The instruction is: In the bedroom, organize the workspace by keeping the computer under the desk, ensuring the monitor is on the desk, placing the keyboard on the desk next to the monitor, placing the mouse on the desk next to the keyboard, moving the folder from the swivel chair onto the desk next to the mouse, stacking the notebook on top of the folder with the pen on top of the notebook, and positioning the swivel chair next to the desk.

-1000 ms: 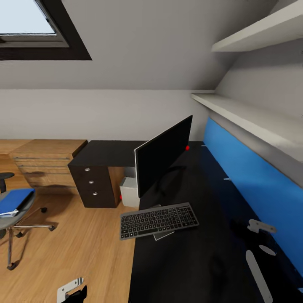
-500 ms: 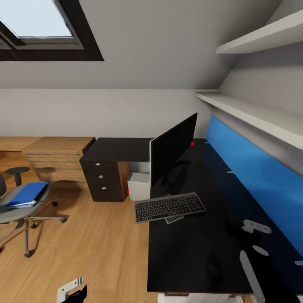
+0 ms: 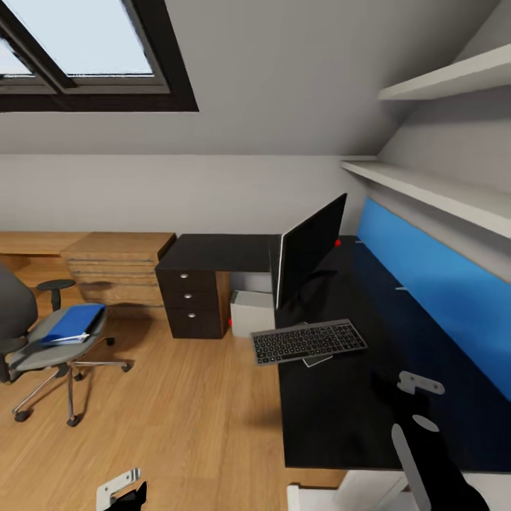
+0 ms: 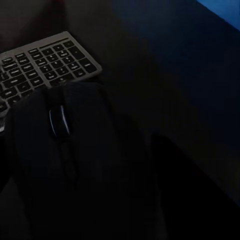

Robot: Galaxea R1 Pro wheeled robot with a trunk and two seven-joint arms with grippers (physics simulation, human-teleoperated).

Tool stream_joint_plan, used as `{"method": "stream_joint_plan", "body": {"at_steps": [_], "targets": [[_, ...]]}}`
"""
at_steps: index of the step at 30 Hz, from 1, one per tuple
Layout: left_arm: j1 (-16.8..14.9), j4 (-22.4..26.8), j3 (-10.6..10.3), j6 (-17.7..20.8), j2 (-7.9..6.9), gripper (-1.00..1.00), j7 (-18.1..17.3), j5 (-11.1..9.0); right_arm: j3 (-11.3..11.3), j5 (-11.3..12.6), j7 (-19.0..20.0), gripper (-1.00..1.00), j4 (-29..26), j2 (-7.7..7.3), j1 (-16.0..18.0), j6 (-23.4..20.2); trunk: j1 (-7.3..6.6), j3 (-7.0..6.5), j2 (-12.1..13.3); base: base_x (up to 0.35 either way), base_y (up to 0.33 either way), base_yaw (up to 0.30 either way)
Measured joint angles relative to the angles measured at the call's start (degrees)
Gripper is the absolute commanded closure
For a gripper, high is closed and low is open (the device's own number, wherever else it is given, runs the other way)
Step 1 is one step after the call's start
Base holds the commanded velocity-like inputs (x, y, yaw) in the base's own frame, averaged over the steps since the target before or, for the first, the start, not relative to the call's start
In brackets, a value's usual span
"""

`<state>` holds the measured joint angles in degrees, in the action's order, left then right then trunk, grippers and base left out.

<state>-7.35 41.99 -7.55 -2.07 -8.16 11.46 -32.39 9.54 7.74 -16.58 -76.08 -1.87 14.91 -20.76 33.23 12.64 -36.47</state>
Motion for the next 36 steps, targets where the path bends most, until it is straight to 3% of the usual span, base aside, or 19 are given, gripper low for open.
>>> {"method": "stream_joint_plan", "body": {"at_steps": [19, 22, 27, 32, 36], "targets": [[0.0, -0.8, -0.6, 0.0, 0.08, -1.00, 0.0, 0.4, -0.5, -5.1, -0.5, 1.00, 2.0, 4.07, 0.0, 0.1, 0.00, -1.45, 0.0, 0.002, 0.332, 0.170], [0.0, -0.8, -0.6, 0.0, 0.08, -1.00, 0.0, 1.0, -2.3, -5.4, -0.5, 1.00, 3.8, 4.16, 0.0, 0.9, -0.01, -1.59, 0.0, 0.061, 0.333, 0.221], [0.0, -0.9, -0.9, 0.1, 0.09, -1.00, 0.0, 1.5, -7.7, -5.6, -0.5, 1.00, 9.0, 4.20, 0.0, 5.0, -0.01, -1.63, 0.0, 0.086, 0.314, 0.090], [0.0, -2.2, -4.3, 0.1, 0.09, -1.00, 0.1, 1.6, -12.8, -5.6, -0.3, 1.00, 16.4, 4.26, 0.0, 10.7, -0.01, -1.62, 0.0, 0.115, 0.163, 0.005], [0.0, -2.4, -6.4, 0.1, 0.09, -1.00, 0.1, 1.6, -15.1, -5.6, -0.3, 1.00, 22.8, 4.38, 0.1, 15.8, -0.01, -1.63, 0.0, 0.117, 0.071, 0.001]]}}
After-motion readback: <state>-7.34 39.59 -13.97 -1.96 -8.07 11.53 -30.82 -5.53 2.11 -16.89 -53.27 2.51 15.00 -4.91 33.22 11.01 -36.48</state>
